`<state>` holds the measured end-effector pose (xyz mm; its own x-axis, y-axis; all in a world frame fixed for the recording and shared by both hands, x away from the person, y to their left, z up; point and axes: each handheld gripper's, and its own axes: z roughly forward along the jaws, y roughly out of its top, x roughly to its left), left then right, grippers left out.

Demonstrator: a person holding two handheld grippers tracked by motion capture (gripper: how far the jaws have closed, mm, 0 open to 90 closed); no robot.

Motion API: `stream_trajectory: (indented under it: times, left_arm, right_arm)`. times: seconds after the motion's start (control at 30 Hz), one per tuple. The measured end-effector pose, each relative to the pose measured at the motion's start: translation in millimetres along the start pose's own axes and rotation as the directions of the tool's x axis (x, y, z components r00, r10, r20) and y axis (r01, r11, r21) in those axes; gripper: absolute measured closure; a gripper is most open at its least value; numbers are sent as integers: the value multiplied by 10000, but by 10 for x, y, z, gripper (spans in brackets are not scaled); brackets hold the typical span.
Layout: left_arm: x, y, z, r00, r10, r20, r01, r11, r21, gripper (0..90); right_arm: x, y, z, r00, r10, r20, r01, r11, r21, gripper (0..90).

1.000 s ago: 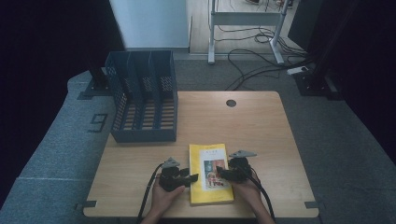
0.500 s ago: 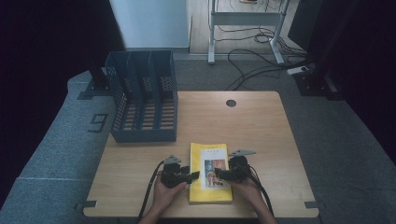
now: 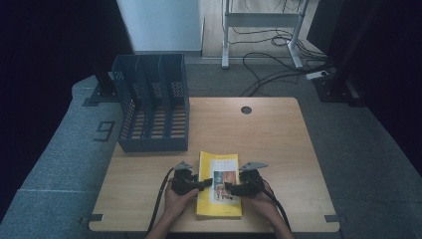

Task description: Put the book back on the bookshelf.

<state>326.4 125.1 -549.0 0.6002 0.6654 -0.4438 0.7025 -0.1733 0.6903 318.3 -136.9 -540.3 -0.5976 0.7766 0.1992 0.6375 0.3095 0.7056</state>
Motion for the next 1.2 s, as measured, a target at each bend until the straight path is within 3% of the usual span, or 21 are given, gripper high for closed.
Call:
stream_trajectory:
  times: [0.1,0.23,0.5,0.77,0.9,1.07,1.2]
  left_arm:
    - [-28,24,-91,9998,155,140,-151,9996,-256,552]
    - [-94,42,-155,9984,566,-90,-569,9980,-290,579]
    - [-100,29,-210,9978,655,80,-649,9959,-628,615]
    - [-210,23,-286,9884,1518,0,-1509,9822,-1115,640]
    - [-230,22,-305,9873,1583,113,-1558,9800,-1237,652]
    - [-245,16,-315,9853,1699,167,-1660,9764,-1380,654]
    - [-272,21,-337,9835,1788,290,-1724,9732,-1523,659]
  right_arm:
    - [5,1,-7,9998,-114,-139,114,9999,-32,292]
    - [-7,-6,-22,9989,36,-477,-43,9999,-164,292]
    - [-13,-10,-23,9974,215,-683,-231,9995,-223,276]
    - [-15,-3,4,9941,558,-926,-603,9971,-466,203]
    - [-30,5,2,9889,856,-1210,-927,9942,-538,190]
    - [-34,5,5,9876,908,-1280,-985,9936,-552,186]
    - [-67,17,-15,9792,1191,-1643,-1319,9888,-693,174]
